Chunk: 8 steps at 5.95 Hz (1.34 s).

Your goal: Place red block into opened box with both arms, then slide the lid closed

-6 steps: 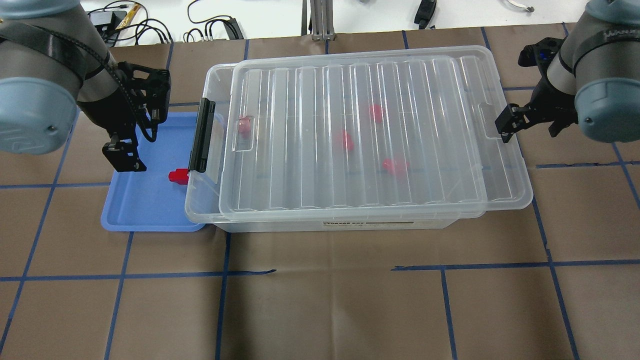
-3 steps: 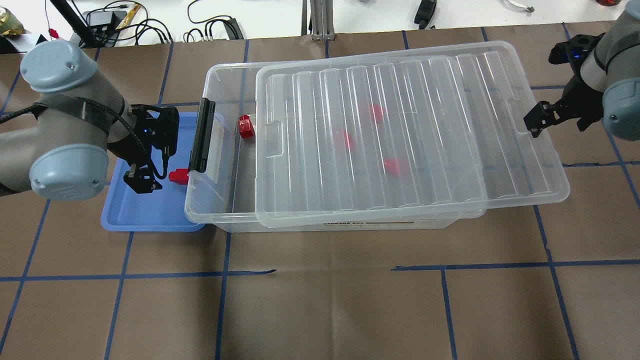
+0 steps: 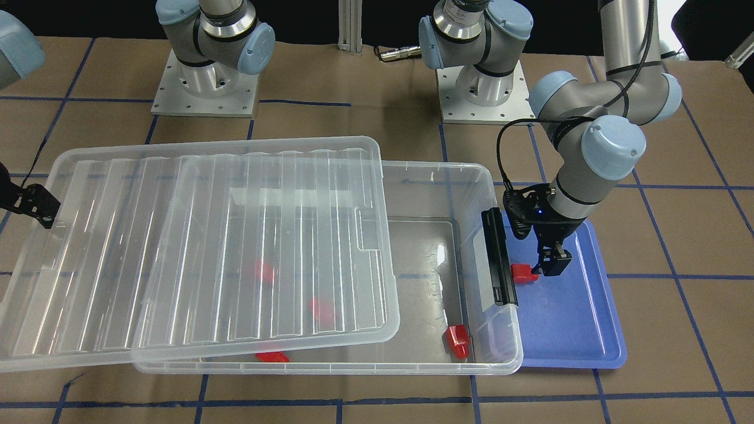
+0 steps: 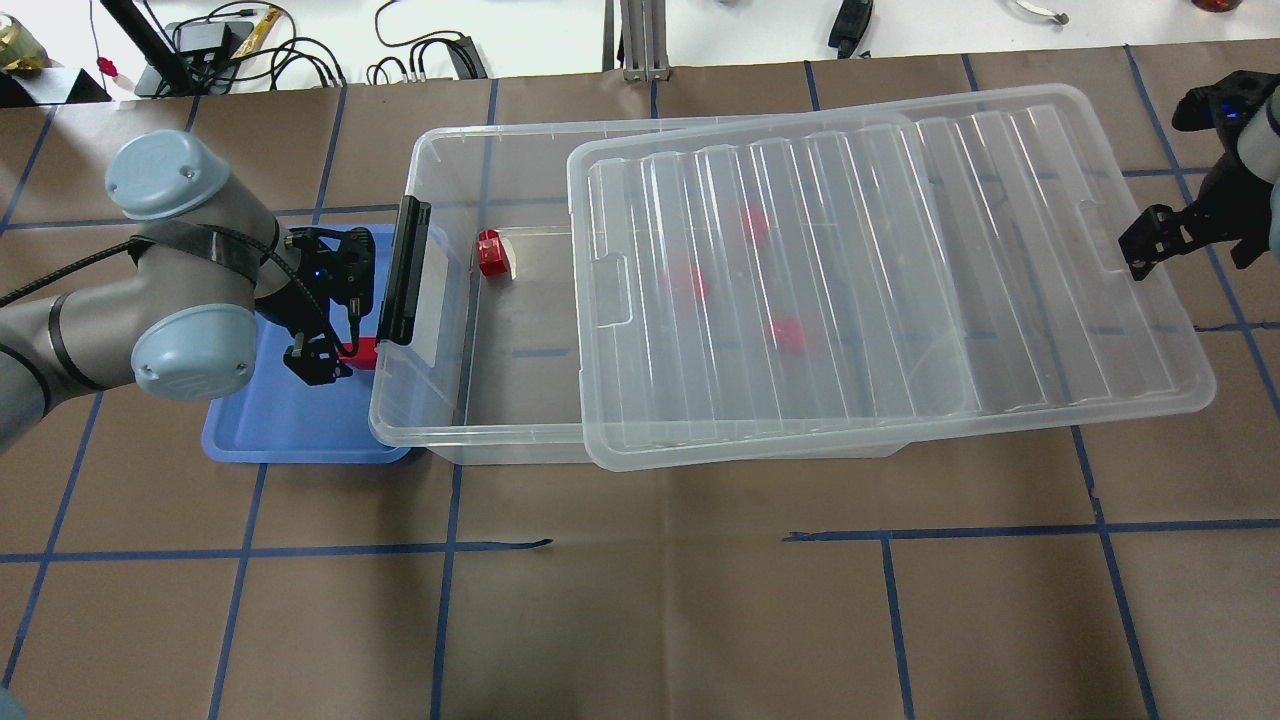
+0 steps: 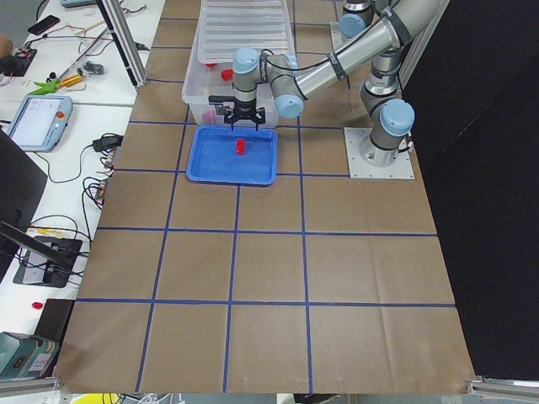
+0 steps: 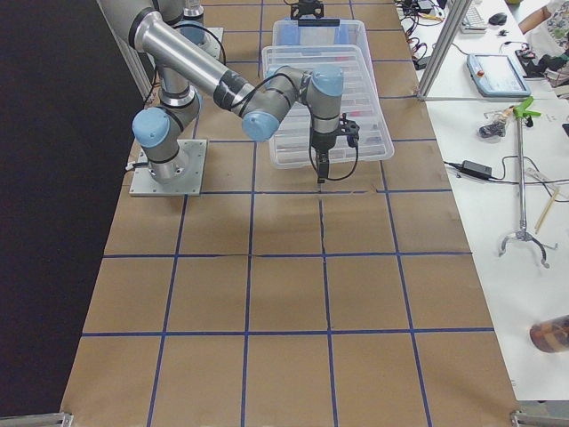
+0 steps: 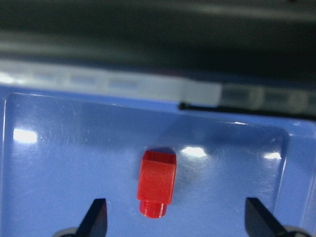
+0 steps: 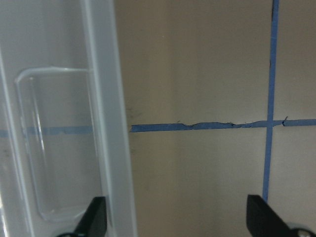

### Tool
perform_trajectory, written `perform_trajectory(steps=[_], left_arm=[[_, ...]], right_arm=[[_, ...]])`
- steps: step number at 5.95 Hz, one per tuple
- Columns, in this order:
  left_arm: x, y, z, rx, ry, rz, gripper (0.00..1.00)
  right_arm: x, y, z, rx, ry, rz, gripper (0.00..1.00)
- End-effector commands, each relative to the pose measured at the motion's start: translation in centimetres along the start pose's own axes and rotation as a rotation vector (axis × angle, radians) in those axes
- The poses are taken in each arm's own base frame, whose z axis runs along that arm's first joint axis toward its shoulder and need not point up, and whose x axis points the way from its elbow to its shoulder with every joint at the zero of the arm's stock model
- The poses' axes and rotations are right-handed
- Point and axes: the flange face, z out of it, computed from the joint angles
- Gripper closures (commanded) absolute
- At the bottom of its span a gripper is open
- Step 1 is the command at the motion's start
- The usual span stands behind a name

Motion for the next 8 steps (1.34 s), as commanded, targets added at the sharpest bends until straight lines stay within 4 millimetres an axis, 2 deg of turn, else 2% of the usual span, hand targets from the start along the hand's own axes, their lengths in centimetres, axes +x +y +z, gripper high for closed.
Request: perform_trajectory(steps=[1,3,4,5,6,7,8], left_arm=[[-0.5,0.8,2.4,0.036,0.028,-0.02,0.03],[-1.1,1.0,5.0,0.038,0.045,-0.02,0.03],[-1.2,1.0,5.1,0.038,0.045,-0.018,0.09],[-1.1,1.0,5.1,0.036,0.045,0.0,0.52],[-1.1,1.0,5.0,0.035,0.044,-0.001,0.82],[-1.2,1.1,4.9,0.037,0.042,-0.004,0.95],[-1.1,1.1,4.5,0.035,0.034,-0.007,1.0]], right_arm=[[1.3,0.3,-0.1,-0.003,0.009,0.002,0.0],[1.4,0.7,-0.2,-0.006,0.015,0.006,0.0],[2.7,1.2,0.2,-0.022,0.023,0.029,0.0],[3.5,1.6,0.4,-0.033,0.019,0.043,0.0],[4.1,1.9,0.6,-0.043,0.015,0.055,0.0],[4.3,2.0,0.7,-0.046,0.014,0.06,0.0],[4.4,2.1,0.7,-0.05,0.012,0.062,0.0]])
